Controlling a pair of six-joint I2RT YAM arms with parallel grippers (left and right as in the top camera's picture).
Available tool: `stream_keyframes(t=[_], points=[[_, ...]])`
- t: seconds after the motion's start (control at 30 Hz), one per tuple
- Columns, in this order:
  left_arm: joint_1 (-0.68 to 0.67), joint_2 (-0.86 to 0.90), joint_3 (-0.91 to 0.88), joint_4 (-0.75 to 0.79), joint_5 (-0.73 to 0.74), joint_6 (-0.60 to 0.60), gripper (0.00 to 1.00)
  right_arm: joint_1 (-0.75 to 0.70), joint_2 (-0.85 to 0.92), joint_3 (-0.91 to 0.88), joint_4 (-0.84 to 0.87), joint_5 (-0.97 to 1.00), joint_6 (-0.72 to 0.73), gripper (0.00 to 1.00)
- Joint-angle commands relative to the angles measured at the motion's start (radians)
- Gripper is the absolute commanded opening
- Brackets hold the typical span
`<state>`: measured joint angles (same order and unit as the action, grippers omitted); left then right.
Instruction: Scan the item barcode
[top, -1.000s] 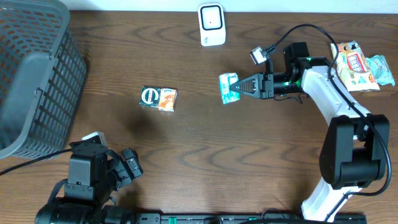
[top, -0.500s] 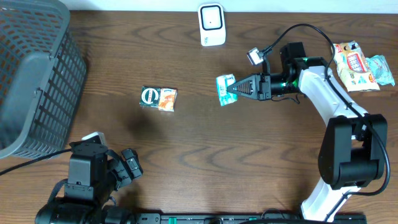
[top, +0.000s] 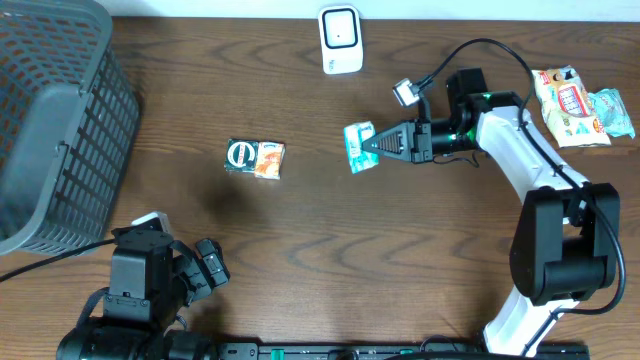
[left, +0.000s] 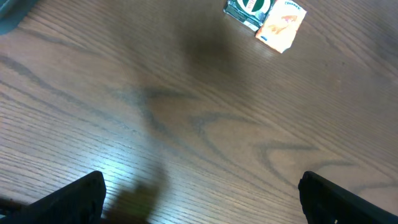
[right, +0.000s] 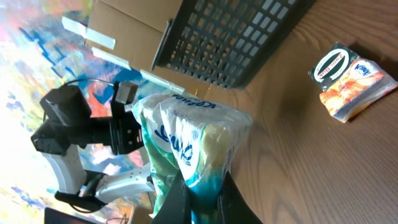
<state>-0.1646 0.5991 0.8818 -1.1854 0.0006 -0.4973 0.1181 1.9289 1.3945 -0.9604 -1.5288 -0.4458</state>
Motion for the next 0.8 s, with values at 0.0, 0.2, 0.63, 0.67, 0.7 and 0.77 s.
stream_keyframes(t=[0.0, 0.2, 0.63, 0.67, 0.7, 0.77], points=[[0.002, -0.004, -0.001, -0.003, -0.009, 0.002, 0.98, 0.035, -0.014, -0.003, 0.0, 0.047, -0.019, 0.01], [0.002, -0.004, -0.001, -0.003, -0.009, 0.002, 0.97, 0.075, -0.014, -0.003, 0.069, 0.177, 0.046, 0.01], [0.002, -0.004, -0.001, -0.003, -0.009, 0.002, 0.97, 0.214, -0.014, 0.034, 0.189, 1.366, 0.583, 0.01], [0.002, -0.004, -0.001, -0.003, -0.009, 0.002, 0.98, 0.23, -0.014, 0.042, 0.18, 1.452, 0.583, 0.01], [0.002, -0.004, -0.001, -0.003, -0.009, 0.002, 0.98, 0.249, -0.014, 0.053, 0.174, 1.52, 0.583, 0.01], [0.002, -0.004, -0.001, -0.003, -0.009, 0.002, 0.98, 0.277, -0.014, 0.077, 0.175, 1.588, 0.573, 0.01]])
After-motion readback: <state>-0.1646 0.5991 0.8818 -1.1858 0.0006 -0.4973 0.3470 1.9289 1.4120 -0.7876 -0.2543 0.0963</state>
